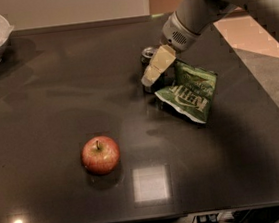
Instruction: Move green can near green jalapeno chip bag
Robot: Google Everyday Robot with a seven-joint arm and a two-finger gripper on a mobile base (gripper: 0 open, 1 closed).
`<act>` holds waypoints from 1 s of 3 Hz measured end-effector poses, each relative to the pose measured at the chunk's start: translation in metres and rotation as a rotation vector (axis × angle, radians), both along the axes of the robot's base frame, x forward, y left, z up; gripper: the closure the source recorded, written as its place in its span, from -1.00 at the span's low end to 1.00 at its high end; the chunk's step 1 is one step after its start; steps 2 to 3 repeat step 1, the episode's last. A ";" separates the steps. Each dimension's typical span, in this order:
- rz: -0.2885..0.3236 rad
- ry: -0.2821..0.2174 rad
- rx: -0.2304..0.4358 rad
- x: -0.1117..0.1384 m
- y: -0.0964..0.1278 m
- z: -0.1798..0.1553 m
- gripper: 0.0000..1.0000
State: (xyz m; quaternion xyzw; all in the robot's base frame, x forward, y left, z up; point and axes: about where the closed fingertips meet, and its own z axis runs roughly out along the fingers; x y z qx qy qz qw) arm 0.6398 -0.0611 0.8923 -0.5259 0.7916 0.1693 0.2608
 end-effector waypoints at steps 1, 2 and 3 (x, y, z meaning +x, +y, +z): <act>0.000 0.000 0.000 0.000 0.000 0.000 -1.00; 0.000 0.000 0.000 0.000 0.000 0.000 -1.00; 0.000 0.000 0.000 0.000 0.000 0.000 -1.00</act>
Offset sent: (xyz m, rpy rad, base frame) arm 0.0000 0.0000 0.0000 0.0000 0.0000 0.0000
